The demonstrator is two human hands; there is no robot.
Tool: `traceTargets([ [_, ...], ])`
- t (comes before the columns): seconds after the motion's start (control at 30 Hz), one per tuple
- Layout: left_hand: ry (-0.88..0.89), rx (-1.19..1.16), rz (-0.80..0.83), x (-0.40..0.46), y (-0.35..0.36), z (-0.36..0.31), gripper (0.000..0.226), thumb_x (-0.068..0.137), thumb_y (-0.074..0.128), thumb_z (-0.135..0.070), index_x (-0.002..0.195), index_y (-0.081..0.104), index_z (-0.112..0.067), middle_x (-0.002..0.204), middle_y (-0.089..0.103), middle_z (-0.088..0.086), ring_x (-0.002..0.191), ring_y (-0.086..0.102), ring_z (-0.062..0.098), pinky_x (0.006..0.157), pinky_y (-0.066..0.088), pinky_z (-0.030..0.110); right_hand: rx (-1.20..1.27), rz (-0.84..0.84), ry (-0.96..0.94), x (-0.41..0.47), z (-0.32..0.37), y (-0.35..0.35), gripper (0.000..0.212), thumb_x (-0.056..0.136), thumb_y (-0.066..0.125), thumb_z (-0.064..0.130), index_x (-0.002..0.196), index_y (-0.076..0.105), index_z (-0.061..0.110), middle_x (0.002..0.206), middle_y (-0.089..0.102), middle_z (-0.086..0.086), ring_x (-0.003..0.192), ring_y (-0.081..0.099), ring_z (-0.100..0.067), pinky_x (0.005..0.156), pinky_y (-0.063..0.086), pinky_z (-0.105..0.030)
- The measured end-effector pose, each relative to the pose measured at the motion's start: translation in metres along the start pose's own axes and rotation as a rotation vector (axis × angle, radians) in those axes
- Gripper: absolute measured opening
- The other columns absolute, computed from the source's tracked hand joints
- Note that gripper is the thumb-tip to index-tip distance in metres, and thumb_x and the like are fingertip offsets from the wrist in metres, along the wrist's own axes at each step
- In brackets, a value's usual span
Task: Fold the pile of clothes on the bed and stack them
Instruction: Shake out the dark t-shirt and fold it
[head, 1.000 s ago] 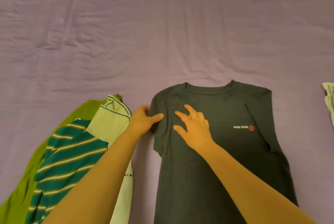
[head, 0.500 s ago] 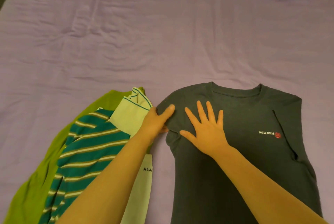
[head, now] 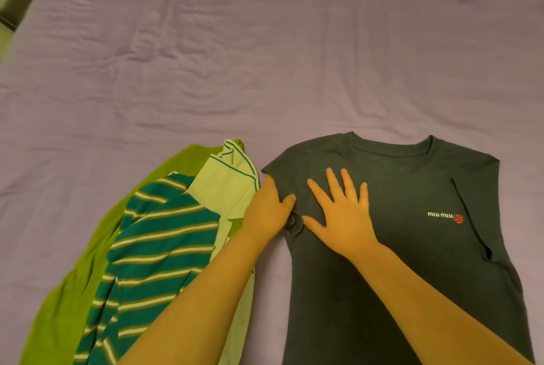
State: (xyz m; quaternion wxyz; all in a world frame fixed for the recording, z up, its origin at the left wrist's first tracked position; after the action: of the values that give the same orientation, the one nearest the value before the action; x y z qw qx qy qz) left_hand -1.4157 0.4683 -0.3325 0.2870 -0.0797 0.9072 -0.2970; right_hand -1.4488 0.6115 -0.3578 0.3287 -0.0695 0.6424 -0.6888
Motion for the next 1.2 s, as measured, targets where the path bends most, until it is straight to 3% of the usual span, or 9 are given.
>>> traceTargets([
  [0.17, 0.034, -0.301, 0.083, -0.004, 0.016, -0.020, 0.063, 0.090, 0.063, -0.022, 0.141, 0.027, -0.021, 0.075, 0.053, 0.002, 0.061, 0.057, 0.014, 0.049, 0.051, 0.026, 0.121, -0.106, 0.015, -0.035, -0.017, -0.008, 0.066, 0.089, 0.055, 0.050, 0.146, 0.035, 0.024, 0.155, 0.025, -0.012, 0.146, 0.010, -0.032, 0.114, 0.008, -0.054],
  [0.27, 0.216, -0.156, 0.073, -0.005, 0.032, -0.039, 0.073, 0.092, 0.056, -0.015, 0.151, 0.015, -0.023, 0.104, 0.055, 0.004, 0.090, 0.056, 0.015, 0.076, 0.050, 0.025, 0.090, -0.103, 0.071, -0.056, -0.034, 0.000, 0.066, 0.086, 0.061, 0.047, 0.144, 0.038, 0.024, 0.153, 0.030, -0.012, 0.144, 0.012, -0.029, 0.114, 0.018, -0.057],
  [0.37, 0.458, 0.473, -0.060, -0.006, 0.053, -0.042, 0.066, 0.099, 0.041, -0.033, 0.153, 0.008, -0.013, 0.158, 0.017, 0.007, 0.145, 0.013, 0.026, 0.118, 0.013, 0.038, -0.014, -0.064, 0.126, -0.068, -0.047, 0.008, 0.065, 0.088, 0.044, 0.058, 0.145, 0.030, 0.028, 0.154, 0.025, -0.013, 0.143, 0.016, -0.033, 0.111, 0.018, -0.059],
  [0.43, 0.478, 0.671, -0.006, -0.005, 0.072, -0.032, 0.073, 0.097, 0.019, -0.057, 0.151, -0.005, -0.015, 0.158, -0.013, 0.006, 0.146, -0.015, 0.024, 0.119, -0.008, 0.042, -0.064, -0.041, 0.129, -0.071, -0.050, 0.013, 0.067, 0.089, 0.024, 0.063, 0.146, 0.026, 0.028, 0.153, 0.022, -0.014, 0.142, 0.018, -0.036, 0.110, 0.017, -0.059],
  [0.57, 0.497, 0.832, 0.007, 0.001, 0.100, -0.017, 0.076, 0.090, -0.003, -0.067, 0.148, -0.015, -0.020, 0.157, -0.020, 0.009, 0.144, -0.023, 0.027, 0.116, -0.016, 0.051, -0.083, 0.014, 0.079, -0.064, -0.053, 0.025, 0.069, 0.091, 0.016, 0.062, 0.146, 0.030, 0.024, 0.151, 0.029, -0.019, 0.140, 0.024, -0.039, 0.108, 0.021, -0.061],
  [0.77, 0.438, 0.899, 0.035, 0.005, 0.102, -0.020, 0.073, 0.094, 0.008, -0.065, 0.147, -0.017, -0.022, 0.156, -0.023, 0.009, 0.144, -0.022, 0.028, 0.115, -0.016, 0.051, -0.055, 0.077, 0.062, -0.057, -0.061, 0.039, 0.071, 0.080, -0.015, 0.070, 0.141, -0.024, 0.036, 0.150, -0.029, -0.006, 0.139, -0.028, -0.028, 0.108, -0.020, -0.052],
  [0.93, 0.201, 0.433, -0.171, -0.051, 0.077, -0.029, 0.076, 0.096, 0.037, -0.055, 0.153, 0.005, -0.016, 0.160, 0.006, 0.011, 0.148, 0.003, 0.029, 0.120, 0.008, 0.045, -0.037, 0.040, 0.050, -0.080, -0.062, 0.022, 0.067, 0.095, 0.026, 0.059, 0.151, 0.001, 0.031, 0.160, -0.006, -0.006, 0.147, -0.010, -0.027, 0.116, -0.004, -0.048],
  [1.03, -0.024, 0.083, -0.218, -0.109, 0.071, 0.001, 0.080, 0.093, 0.054, -0.043, 0.153, 0.009, -0.014, 0.157, 0.021, 0.009, 0.144, 0.021, 0.025, 0.117, 0.021, 0.037, 0.007, 0.083, 0.043, -0.125, -0.056, 0.030, 0.065, 0.097, 0.031, 0.054, 0.152, 0.006, 0.030, 0.161, -0.004, -0.005, 0.147, -0.010, -0.025, 0.117, -0.004, -0.044],
  [1.2, -0.372, -0.090, -0.180, -0.193, 0.082, 0.058, 0.066, 0.094, 0.059, -0.025, 0.149, 0.024, -0.014, 0.147, 0.038, 0.009, 0.133, 0.041, 0.024, 0.111, 0.035, 0.038, 0.019, 0.190, 0.047, -0.224, -0.045, 0.060, 0.065, 0.098, 0.031, 0.052, 0.151, 0.002, 0.029, 0.160, -0.005, -0.006, 0.147, -0.009, -0.025, 0.117, -0.003, -0.042],
])
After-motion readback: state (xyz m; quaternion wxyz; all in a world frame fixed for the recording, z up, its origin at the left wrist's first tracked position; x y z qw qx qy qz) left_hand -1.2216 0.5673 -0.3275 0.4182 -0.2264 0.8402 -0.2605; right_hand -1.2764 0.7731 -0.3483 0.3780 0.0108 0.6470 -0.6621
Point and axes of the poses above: each hand's wrist, its own x-axis towards the middle knuckle, its own y-axis out of the palm, z = x × y, the point moved 6 cm from there along x, towards the middle knuckle
